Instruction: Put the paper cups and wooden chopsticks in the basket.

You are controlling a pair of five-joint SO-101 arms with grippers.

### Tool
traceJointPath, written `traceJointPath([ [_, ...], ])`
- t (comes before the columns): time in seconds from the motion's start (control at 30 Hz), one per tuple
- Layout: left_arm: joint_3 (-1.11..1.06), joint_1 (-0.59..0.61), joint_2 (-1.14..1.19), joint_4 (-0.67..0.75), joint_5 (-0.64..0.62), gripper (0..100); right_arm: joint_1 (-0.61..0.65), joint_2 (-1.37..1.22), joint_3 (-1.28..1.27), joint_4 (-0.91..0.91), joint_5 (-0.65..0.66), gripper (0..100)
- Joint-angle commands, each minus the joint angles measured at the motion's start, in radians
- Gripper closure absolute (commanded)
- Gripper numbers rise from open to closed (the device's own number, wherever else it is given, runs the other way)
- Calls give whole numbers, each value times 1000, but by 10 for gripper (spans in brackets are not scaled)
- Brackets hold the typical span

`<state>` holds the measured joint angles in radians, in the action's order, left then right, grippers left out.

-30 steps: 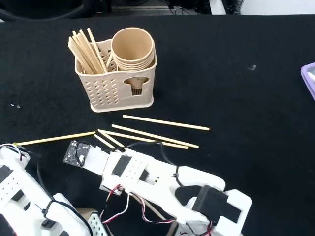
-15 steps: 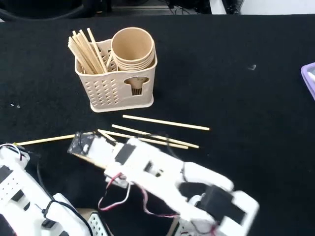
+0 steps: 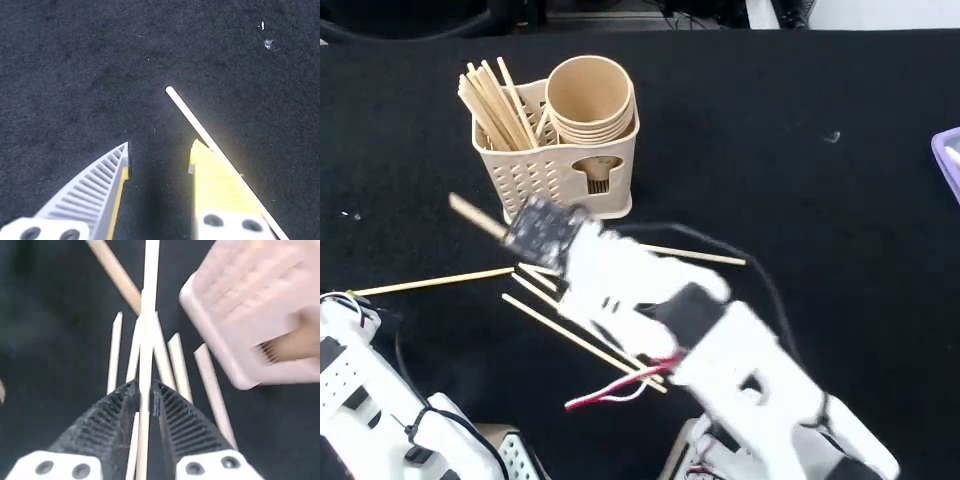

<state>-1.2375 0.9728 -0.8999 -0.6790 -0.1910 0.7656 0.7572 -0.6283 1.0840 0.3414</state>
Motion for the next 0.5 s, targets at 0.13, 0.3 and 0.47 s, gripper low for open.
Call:
traceJointPath([
  [0.13, 15, -10, 0, 15, 0, 798, -71, 33, 367, -342, -43, 987],
  [0.3, 2, -12, 0, 15, 0, 798, -72, -122, 432, -713, -167, 987],
  [0.47, 2, -12, 0, 14, 0, 798, -112, -320, 475, -974, -172, 987],
])
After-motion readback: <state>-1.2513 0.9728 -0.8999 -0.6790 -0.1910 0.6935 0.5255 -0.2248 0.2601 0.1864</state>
